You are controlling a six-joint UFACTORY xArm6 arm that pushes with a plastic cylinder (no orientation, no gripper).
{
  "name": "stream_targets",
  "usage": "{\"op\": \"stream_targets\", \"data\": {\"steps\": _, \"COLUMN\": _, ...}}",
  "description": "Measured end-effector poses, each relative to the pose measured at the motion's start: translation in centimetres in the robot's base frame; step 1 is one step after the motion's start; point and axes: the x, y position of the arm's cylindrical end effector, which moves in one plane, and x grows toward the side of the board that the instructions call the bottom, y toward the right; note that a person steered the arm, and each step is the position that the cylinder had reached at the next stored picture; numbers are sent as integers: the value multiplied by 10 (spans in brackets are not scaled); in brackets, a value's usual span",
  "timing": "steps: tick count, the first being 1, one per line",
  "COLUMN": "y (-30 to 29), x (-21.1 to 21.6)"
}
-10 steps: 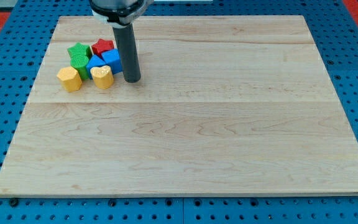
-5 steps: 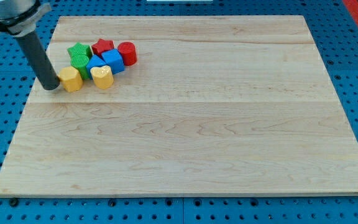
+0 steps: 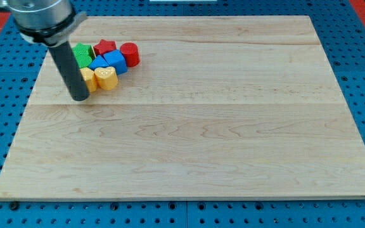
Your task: Push both the yellow blocks slightly to the right side of the board
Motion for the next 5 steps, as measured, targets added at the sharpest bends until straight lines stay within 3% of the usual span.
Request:
{"op": "stream_targets", "data": {"steps": 2, "y": 29, "x": -15}}
{"op": "stream_targets", "data": {"steps": 4, "y": 29, "x": 17}}
{"op": "stream_targets", "data": {"steps": 5, "y": -26, "x": 17}}
